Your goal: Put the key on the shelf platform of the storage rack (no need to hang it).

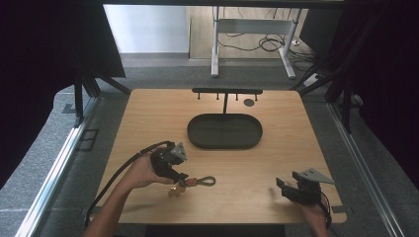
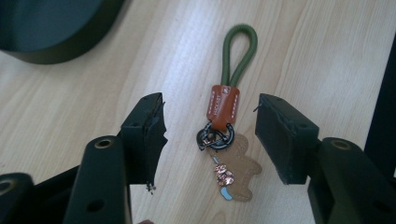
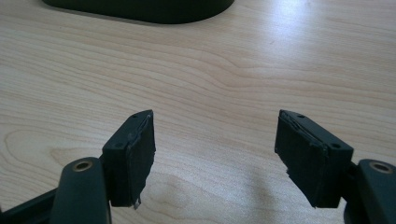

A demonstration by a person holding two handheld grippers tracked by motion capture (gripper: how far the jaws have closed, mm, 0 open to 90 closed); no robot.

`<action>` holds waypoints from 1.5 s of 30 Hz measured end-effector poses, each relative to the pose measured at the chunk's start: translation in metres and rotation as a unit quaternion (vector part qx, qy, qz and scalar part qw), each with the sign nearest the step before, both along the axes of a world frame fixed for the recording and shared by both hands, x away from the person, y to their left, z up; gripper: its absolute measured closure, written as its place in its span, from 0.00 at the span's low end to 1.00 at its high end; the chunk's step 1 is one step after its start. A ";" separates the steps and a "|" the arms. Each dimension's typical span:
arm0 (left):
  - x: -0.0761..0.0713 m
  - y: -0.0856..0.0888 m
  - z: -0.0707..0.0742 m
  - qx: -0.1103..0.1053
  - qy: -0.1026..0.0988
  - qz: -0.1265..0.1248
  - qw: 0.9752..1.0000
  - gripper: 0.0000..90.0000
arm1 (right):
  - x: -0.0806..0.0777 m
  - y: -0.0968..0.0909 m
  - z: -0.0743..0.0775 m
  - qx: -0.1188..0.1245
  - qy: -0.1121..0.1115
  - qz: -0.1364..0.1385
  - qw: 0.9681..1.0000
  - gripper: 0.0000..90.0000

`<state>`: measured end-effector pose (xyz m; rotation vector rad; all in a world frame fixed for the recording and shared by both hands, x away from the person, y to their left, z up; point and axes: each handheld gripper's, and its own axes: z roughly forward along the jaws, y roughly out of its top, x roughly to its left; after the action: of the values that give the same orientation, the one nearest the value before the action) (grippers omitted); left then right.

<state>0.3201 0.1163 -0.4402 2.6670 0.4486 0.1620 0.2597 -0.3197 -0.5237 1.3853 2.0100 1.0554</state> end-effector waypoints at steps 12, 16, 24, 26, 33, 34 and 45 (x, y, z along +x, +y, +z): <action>0.011 -0.023 -0.020 0.030 0.028 -0.031 0.999 0.54 | 0.001 0.000 -0.002 -0.002 0.004 0.001 1.000 0.33; 0.013 -0.027 -0.024 0.040 0.036 -0.036 0.998 0.55 | 0.001 0.001 -0.002 -0.003 0.004 0.002 1.000 0.33; 0.015 -0.040 -0.034 0.077 0.041 -0.059 0.994 0.58 | 0.001 0.002 -0.003 -0.007 0.008 0.003 1.000 0.33; 0.016 -0.044 -0.036 0.083 0.047 -0.062 0.994 0.60 | 0.001 0.002 -0.003 -0.007 0.008 0.004 1.000 0.33; 0.016 -0.052 -0.047 0.114 0.054 -0.073 0.989 0.63 | 0.001 0.002 -0.003 -0.006 0.008 0.002 1.000 0.33; 0.016 -0.053 -0.048 0.116 0.054 -0.074 0.989 0.63 | 0.001 0.001 -0.003 -0.007 0.007 0.002 1.000 0.33; 0.018 -0.055 -0.059 0.132 0.061 -0.075 0.987 0.67 | 0.001 0.001 -0.002 -0.008 0.007 0.001 1.000 0.33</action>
<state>0.3380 0.0609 -0.4991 2.9699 0.2773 0.0117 0.2603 -0.3185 -0.5259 1.3869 2.0260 1.0321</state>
